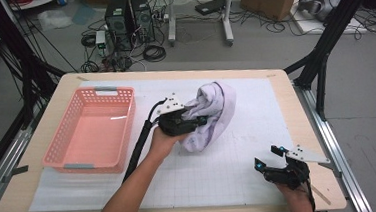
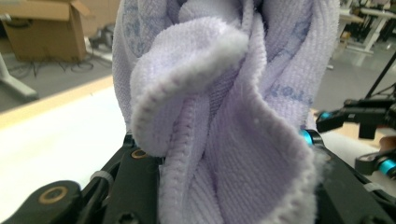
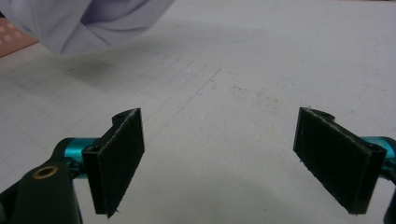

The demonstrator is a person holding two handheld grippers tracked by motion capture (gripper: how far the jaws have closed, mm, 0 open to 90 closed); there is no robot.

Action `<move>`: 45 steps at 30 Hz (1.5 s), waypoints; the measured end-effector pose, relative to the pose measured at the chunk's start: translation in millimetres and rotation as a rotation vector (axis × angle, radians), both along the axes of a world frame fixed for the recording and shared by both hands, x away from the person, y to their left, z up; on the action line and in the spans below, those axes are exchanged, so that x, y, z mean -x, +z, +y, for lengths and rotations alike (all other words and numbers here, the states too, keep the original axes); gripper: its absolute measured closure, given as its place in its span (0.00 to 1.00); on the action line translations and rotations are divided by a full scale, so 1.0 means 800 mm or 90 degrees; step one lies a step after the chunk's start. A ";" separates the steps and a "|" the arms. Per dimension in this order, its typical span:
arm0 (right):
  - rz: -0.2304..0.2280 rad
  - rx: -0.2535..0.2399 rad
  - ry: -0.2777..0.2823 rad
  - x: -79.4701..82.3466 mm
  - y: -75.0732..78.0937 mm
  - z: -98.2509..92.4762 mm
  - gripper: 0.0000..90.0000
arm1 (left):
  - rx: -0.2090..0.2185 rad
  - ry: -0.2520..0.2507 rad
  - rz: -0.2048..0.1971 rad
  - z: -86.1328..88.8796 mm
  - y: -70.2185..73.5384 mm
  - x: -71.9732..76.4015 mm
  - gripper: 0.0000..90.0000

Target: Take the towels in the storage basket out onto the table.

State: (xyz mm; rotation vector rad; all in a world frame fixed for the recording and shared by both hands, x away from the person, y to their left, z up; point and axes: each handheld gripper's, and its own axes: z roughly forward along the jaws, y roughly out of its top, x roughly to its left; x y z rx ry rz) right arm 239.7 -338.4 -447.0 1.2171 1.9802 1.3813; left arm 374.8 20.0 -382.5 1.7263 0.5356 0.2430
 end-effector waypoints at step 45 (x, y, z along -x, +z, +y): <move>0.017 -0.002 -0.009 -0.004 0.000 0.000 0.17 | -0.001 0.130 0.028 0.064 -0.024 0.010 0.22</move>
